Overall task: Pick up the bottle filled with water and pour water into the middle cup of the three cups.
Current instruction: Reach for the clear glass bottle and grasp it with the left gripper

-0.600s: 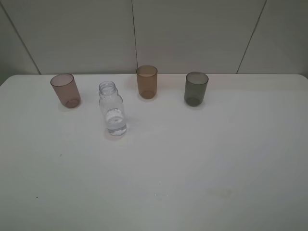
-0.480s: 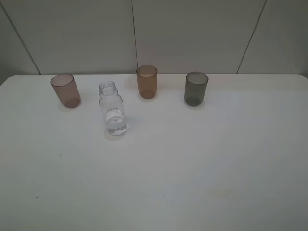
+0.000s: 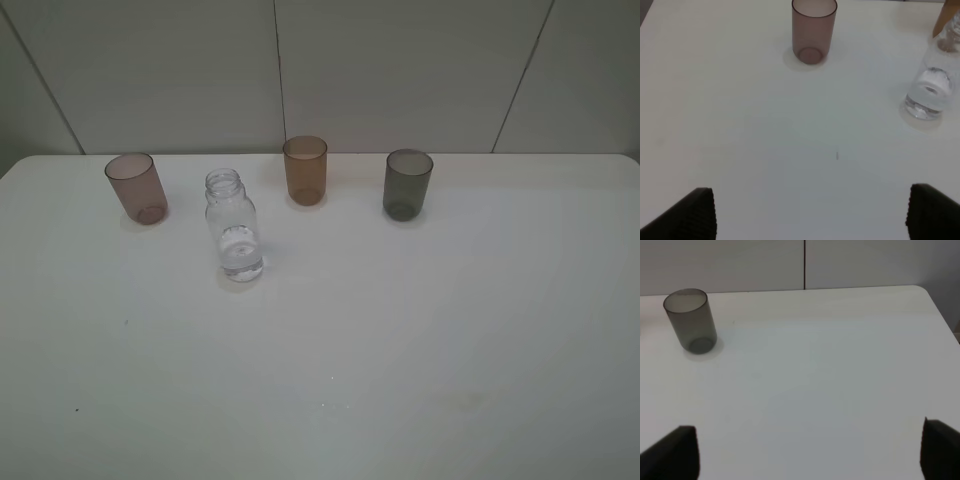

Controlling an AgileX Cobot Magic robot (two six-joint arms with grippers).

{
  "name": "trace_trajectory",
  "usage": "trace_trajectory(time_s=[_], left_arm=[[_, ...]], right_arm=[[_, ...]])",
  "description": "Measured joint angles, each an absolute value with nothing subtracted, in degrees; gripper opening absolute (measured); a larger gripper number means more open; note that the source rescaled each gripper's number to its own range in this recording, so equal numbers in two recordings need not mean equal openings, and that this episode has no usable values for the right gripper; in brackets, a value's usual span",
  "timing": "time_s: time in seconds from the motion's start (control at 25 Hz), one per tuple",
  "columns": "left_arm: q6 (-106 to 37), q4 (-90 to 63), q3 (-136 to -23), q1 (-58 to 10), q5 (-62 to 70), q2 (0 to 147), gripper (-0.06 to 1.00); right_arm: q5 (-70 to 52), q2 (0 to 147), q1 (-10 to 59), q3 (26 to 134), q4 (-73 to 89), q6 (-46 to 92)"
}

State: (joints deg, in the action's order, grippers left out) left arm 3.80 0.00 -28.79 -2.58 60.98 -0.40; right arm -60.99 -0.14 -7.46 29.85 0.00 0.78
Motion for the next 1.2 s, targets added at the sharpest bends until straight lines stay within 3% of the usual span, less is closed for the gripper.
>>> trace_trajectory(time_s=[0.48,0.68,0.92,1.2], left_arm=[[3.1,0.0,-28.9,-2.6,61.0,0.9,1.0],[-0.4,0.0,-30.5,-2.8,56.4,13.3,1.0],[-4.3,-2.6,-32.1,-6.7,37.4,33.5,1.0],[-20.1,-22.5,-32.1,-6.8,28.0,49.6,1.0]], right_arm=[[-61.0,-0.1,-7.5,29.8,0.0,0.8],[-61.0,-0.1,-7.5,29.8,0.0,0.8],[-61.0,-0.1,-7.5,29.8,0.0,0.8],[-61.0,-0.1,-7.5,29.8,0.0,0.8]])
